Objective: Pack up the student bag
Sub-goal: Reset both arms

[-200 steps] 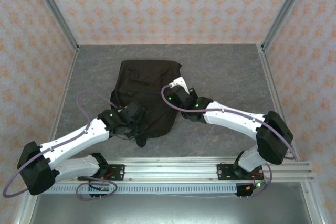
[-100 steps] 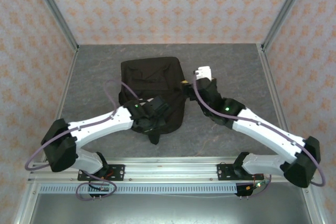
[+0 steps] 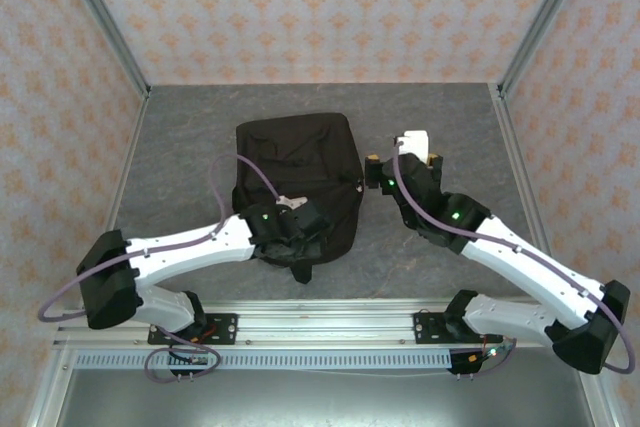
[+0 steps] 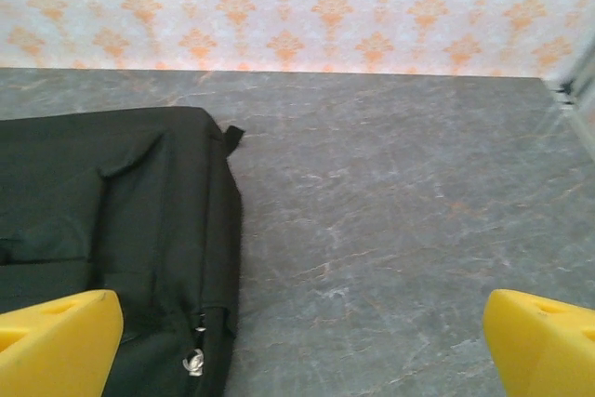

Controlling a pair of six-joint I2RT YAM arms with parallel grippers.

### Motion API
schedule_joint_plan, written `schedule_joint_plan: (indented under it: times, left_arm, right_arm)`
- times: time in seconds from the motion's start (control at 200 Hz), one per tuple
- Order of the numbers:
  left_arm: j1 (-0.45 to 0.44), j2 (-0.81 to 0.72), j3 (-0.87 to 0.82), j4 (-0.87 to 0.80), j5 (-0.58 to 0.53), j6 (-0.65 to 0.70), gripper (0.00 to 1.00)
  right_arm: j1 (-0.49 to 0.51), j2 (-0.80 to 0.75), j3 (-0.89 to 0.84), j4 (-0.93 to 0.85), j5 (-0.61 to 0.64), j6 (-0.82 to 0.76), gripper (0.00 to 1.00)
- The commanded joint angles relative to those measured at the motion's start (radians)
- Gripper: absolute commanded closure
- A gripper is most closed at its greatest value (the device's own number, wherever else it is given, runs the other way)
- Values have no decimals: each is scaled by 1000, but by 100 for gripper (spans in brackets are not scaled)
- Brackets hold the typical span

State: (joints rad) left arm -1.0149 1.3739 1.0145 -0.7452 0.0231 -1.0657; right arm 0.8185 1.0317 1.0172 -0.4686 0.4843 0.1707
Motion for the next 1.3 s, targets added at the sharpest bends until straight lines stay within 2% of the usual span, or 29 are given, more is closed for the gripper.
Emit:
schedule_joint_plan:
  times: [0.0,0.02,0.035,0.05,0.12,0.195,0.28,0.33,0.365,0.4,0.445,0.51,0.535,0.591,0.636,0.671,0.741,0.821,0.861,0.946,1.011,1.046,1.116,1.171,1.291]
  left_arm:
    - [-8,-104,34,-113,-112,193,34]
    - [-16,-135,33,-119,-134,222,22]
    - [-22,-161,28,-116,-143,249,5]
    - [-27,-184,20,-102,-140,280,1]
    - [-27,-310,-3,-17,-80,394,0]
    - [-22,-411,48,-44,-191,451,0]
    - [21,-468,128,-95,-412,525,0]
    - [50,-485,141,-86,-602,578,0]
    - [64,-506,104,-4,-768,647,0]
    - [105,-527,43,134,-826,761,0]
    - [202,-543,-36,304,-760,904,0]
    - [394,-542,-163,542,-458,1090,0]
    - [446,-531,-201,599,-395,1104,0]
    - [569,-487,-245,647,-471,982,0]
    - [669,-447,-262,649,-404,976,0]
    - [723,-410,-280,653,-371,1013,0]
    - [796,-333,-329,672,-487,941,0]
    - [914,-286,-410,741,-378,870,0]
    - [939,-270,-461,809,-349,877,0]
    - [954,-216,-545,936,-367,874,0]
    - [975,-159,-572,1023,-342,863,0]
    - [985,-145,-556,1014,-330,864,0]
    - [987,-131,-601,1179,-310,889,0]
    - [989,-128,-675,1370,-272,918,0]
    - [988,-55,-648,1432,-189,1012,0]
  right_arm:
    - [-24,-28,4,-15,-148,-39,1]
    - [-25,-31,6,-13,-149,-37,1]
    - [-24,-34,4,-10,-147,-33,1]
    - [-24,-37,1,-6,-140,-29,1]
    - [-24,-60,-18,24,-68,-3,1]
    - [-24,-89,-48,73,29,8,1]
    - [-24,-111,-62,138,81,-42,1]
    - [-27,-104,-71,191,98,-118,1]
    - [-28,-92,-104,278,49,-232,1]
    - [-29,-76,-144,372,8,-335,1]
    - [-37,-51,-178,474,19,-398,1]
    - [-83,-20,-195,546,-38,-454,0]
    - [-113,-12,-196,551,-73,-450,0]
    - [-199,-5,-209,569,-208,-423,0]
    - [-269,-5,-246,614,-279,-394,0]
    - [-310,-3,-279,665,-276,-383,0]
    - [-392,5,-350,735,-233,-320,0]
    - [-468,25,-426,753,-203,-280,0]
    - [-488,37,-468,774,-169,-280,1]
    - [-531,67,-578,851,-115,-233,0]
    - [-580,89,-659,941,-148,-204,0]
    - [-610,102,-692,986,-164,-163,0]
    - [-670,124,-715,1033,-205,-119,0]
    - [-702,138,-709,1045,-272,-142,0]
    - [-717,242,-716,1223,-368,-227,1]
